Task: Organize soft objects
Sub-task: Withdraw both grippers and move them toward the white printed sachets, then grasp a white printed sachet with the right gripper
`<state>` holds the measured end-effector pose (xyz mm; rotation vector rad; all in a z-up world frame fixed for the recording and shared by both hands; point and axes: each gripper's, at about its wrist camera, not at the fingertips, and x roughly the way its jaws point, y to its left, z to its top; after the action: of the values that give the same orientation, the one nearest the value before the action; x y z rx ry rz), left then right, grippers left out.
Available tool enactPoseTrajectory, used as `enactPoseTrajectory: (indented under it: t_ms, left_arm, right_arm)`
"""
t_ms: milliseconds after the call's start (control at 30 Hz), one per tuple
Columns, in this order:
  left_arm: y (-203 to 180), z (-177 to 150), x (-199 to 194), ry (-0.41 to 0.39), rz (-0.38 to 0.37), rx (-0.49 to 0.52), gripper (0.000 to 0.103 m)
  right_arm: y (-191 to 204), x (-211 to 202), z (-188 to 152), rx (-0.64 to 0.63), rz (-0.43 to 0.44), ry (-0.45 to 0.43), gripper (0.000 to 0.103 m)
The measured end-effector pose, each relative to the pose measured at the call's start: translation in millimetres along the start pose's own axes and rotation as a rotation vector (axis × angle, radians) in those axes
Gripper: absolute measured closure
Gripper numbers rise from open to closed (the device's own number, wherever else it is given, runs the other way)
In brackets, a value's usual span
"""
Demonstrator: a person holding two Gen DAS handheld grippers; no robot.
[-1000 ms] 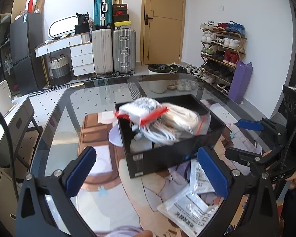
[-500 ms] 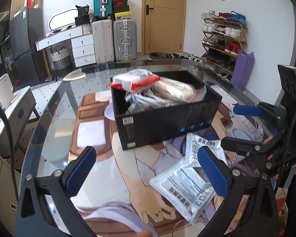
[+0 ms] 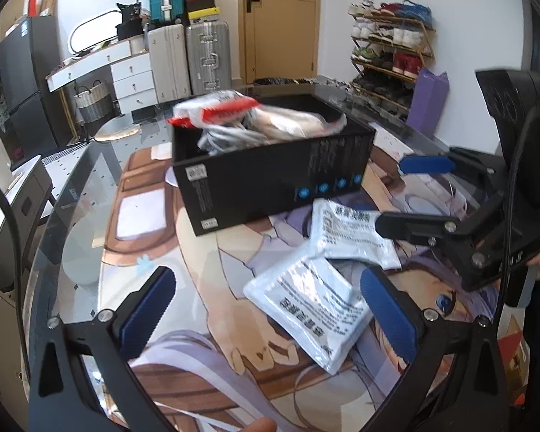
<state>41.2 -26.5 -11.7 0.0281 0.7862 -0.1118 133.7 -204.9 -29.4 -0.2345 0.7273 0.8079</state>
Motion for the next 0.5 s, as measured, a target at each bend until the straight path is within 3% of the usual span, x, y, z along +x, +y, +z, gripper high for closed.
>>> enactPoseTrajectory:
  t_ms: [500]
  left_arm:
    - [-20, -12, 7, 0.087, -0.029, 0.082, 0.0]
  right_arm:
    - [6, 12, -6, -0.034, 0.019, 0.076, 0.001]
